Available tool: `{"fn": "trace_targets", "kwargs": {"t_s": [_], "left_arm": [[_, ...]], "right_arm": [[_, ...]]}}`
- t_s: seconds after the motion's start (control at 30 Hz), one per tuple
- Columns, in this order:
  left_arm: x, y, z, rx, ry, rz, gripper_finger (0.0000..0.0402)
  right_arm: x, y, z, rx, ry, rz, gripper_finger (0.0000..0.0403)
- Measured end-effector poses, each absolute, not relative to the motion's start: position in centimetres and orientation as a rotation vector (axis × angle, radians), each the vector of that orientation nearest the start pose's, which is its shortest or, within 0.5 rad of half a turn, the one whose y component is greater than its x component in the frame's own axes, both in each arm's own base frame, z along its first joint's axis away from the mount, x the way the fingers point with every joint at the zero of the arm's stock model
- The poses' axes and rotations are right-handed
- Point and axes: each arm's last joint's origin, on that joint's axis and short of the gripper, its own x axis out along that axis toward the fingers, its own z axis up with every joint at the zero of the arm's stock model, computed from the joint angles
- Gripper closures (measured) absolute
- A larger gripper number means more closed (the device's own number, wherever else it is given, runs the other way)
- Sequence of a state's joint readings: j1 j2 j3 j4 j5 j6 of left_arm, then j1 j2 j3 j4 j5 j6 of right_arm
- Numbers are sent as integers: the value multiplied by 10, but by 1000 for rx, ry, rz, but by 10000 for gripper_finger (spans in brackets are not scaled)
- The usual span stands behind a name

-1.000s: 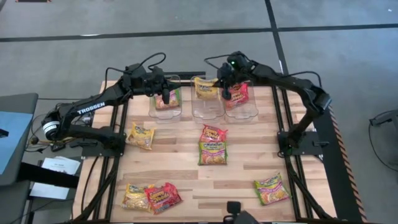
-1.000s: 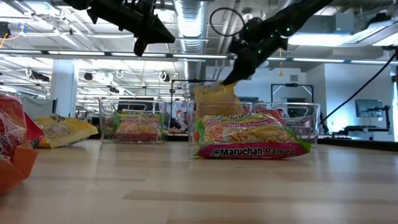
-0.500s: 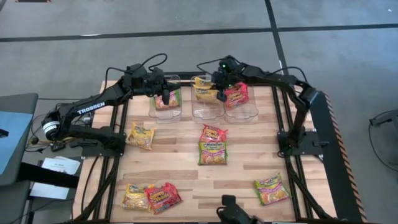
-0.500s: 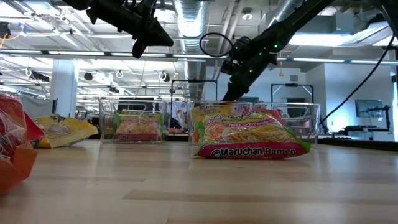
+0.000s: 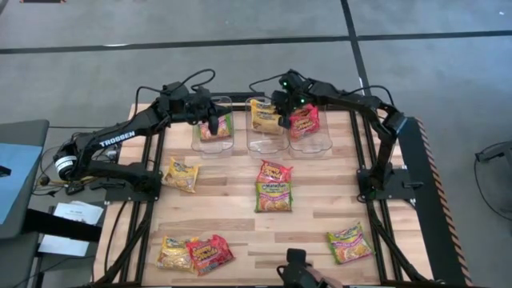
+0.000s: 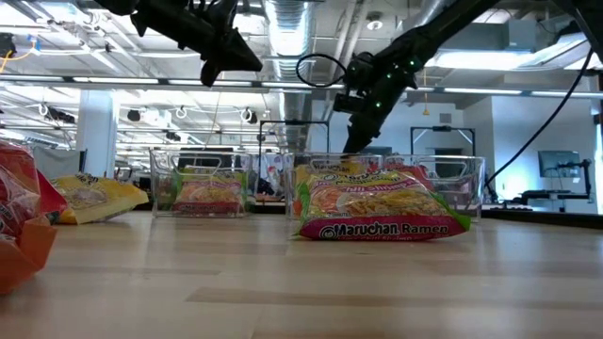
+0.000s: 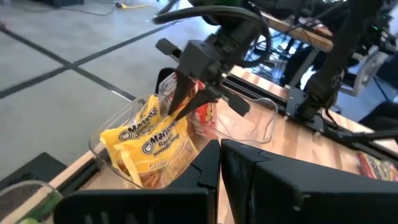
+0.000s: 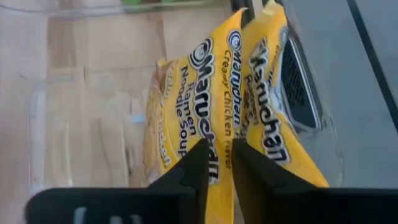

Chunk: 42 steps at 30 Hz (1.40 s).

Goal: Sort Maruchan noodles
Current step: Put the yellow noodle pack into the middle transparent bin, then put the green noodle pack into the left transparent bin

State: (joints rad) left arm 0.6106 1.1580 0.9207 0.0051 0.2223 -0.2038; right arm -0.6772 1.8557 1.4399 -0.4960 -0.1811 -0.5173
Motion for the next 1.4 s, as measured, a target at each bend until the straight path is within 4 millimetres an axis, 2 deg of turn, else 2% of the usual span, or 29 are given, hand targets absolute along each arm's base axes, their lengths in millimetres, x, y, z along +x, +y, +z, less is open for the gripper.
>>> {"fn": "trace_targets", "kwargs": {"t_s": [0.2, 0.37, 0.47, 0.63, 0.8, 0.93, 1.17, 1.4], "left_arm": [[217, 143, 324, -238, 183, 393, 387], [217, 143, 324, -235, 183, 392, 344], [216, 145, 325, -245, 175, 398, 309], [212, 150, 327, -363, 129, 428, 255], [205, 148, 334, -404, 94, 364, 232], [197, 142, 344, -386, 59, 345, 231], [181, 130, 359, -351, 11, 337, 230], [168, 120, 358, -382, 75, 348, 230]], "right_arm": [[319, -249, 253, -76, 909, -246, 258], [323, -248, 283, -46, 888, -261, 234], [325, -240, 300, -38, 915, -235, 224], [326, -220, 326, -23, 989, -170, 204], [324, -193, 342, 28, 1093, -100, 182], [323, -174, 340, 120, 1181, -46, 174], [329, -138, 321, 399, 1255, 101, 175], [340, -95, 305, 470, 1363, 136, 175]]}}
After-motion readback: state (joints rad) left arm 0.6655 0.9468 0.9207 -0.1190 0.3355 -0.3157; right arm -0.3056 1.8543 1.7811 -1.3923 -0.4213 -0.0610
